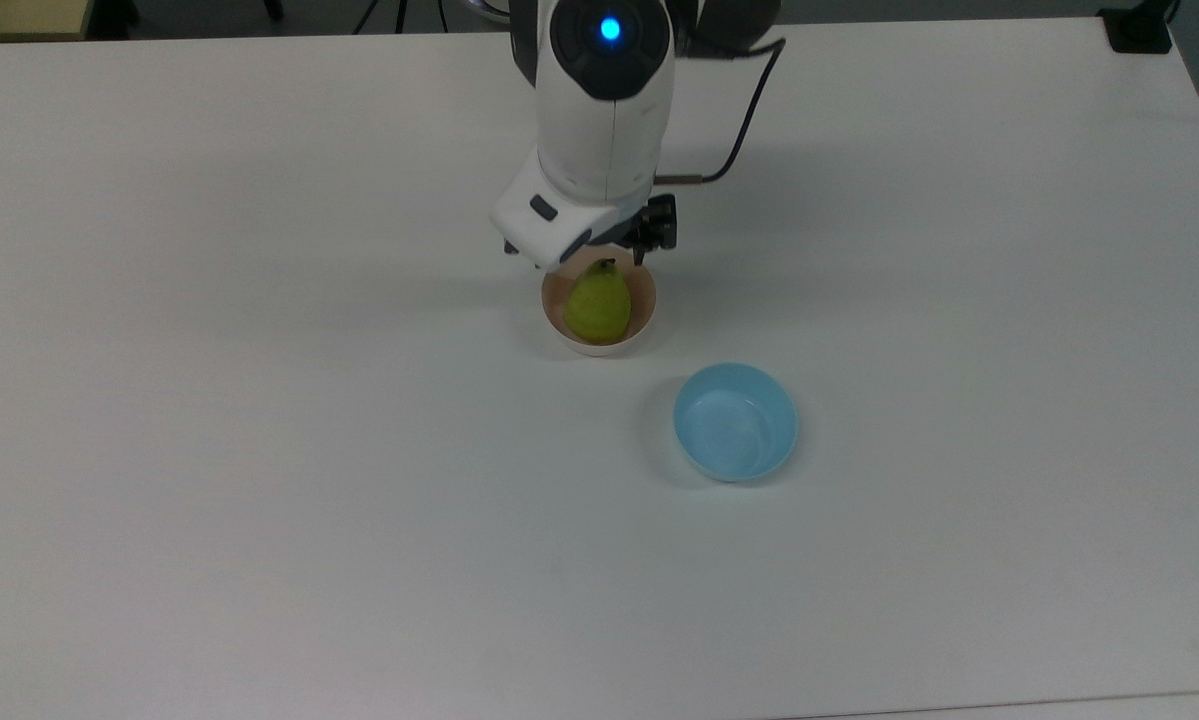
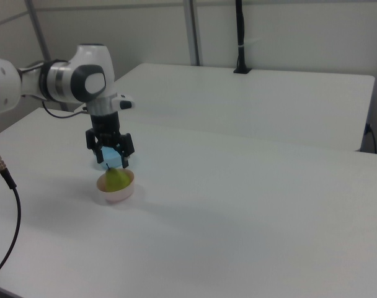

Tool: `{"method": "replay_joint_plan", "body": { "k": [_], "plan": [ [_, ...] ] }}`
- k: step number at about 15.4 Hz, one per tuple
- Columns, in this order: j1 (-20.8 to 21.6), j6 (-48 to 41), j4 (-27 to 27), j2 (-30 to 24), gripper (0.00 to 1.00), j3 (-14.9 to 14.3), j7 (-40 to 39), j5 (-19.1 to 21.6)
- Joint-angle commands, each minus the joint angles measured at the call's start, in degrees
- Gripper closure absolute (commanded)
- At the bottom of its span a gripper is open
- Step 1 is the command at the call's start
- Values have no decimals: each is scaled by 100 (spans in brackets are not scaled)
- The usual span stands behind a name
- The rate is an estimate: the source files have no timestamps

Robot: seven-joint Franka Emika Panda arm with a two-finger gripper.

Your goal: Pick up a pear from the bowl

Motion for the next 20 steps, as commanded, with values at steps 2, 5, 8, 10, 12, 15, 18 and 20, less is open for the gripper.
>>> {"method": "replay_joint_plan", "body": {
  "k": [2,5,8,10,12,15,18,20],
  "plan": [
    [144,352,-72,316,0,-57,-152,112],
    [188,361,-81,439,0,-48,-152,103],
    [276,624,-150,598,7,-57,-152,60],
    [276,669,-160,590,24,-57,-161,33],
    [268,669,-142,563,47,-57,-161,33],
    [233,581,-133,353,63,-57,-152,42],
    [128,12,-81,-261,63,-66,-353,112],
    [22,-244,-81,-560,62,-66,-433,121]
  ]
}}
